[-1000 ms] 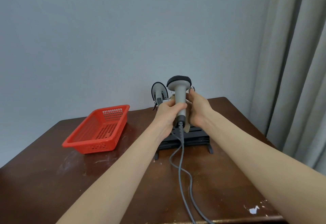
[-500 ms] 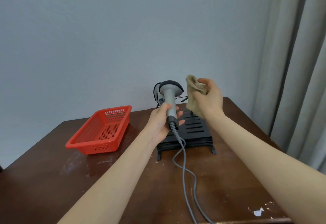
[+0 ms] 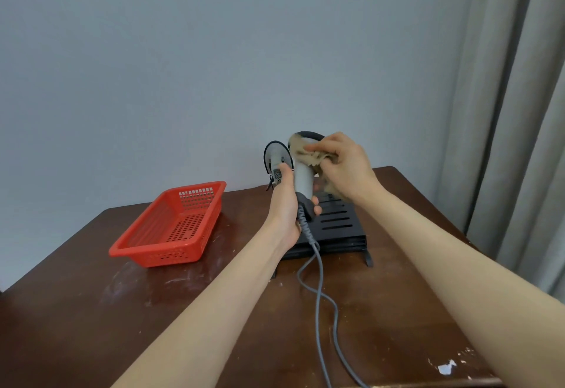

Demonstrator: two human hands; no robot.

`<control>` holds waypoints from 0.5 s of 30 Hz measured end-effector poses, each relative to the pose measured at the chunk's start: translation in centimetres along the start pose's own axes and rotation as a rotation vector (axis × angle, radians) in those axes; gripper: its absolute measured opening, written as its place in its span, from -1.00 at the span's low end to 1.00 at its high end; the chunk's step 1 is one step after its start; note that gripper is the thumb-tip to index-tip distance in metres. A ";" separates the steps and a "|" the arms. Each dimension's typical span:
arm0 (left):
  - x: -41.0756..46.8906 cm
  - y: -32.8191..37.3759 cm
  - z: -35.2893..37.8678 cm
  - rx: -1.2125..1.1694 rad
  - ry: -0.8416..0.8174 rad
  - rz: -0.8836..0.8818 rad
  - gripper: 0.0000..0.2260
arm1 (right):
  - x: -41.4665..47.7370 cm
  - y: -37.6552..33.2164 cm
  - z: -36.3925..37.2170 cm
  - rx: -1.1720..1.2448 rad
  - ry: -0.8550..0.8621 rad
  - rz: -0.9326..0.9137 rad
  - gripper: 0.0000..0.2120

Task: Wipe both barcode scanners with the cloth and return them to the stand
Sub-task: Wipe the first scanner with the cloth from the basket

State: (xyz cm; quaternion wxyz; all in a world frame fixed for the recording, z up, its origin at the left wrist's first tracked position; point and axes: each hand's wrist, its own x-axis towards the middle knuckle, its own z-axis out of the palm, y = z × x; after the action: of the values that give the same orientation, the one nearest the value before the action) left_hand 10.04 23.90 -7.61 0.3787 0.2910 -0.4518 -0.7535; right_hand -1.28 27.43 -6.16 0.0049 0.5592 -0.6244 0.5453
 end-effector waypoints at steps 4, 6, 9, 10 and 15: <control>0.4 0.1 -0.2 -0.035 0.021 0.005 -0.48 | -0.6 -0.6 0.2 0.052 -0.059 0.022 -0.62; 0.7 0.0 -0.7 -0.081 0.009 0.015 -0.47 | -2.1 -0.8 0.4 0.132 -0.167 0.001 -0.63; 0.5 -0.6 -0.9 -0.112 -0.012 -0.003 -0.46 | -2.3 -0.3 0.6 0.103 -0.183 -0.010 -0.64; 0.4 -0.7 -0.8 -0.102 -0.003 -0.014 -0.45 | -1.6 0.1 0.7 0.031 -0.136 -0.005 -0.64; 0.5 -1.1 -0.7 -0.099 0.037 -0.027 -0.43 | -1.0 0.3 0.7 -0.049 -0.067 0.027 -0.62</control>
State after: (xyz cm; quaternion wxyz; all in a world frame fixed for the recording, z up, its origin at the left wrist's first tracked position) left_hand 10.00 23.53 -8.89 0.3909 0.2919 -0.4030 -0.7743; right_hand -0.72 27.60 -7.27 -0.0097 0.5682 -0.6450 0.5109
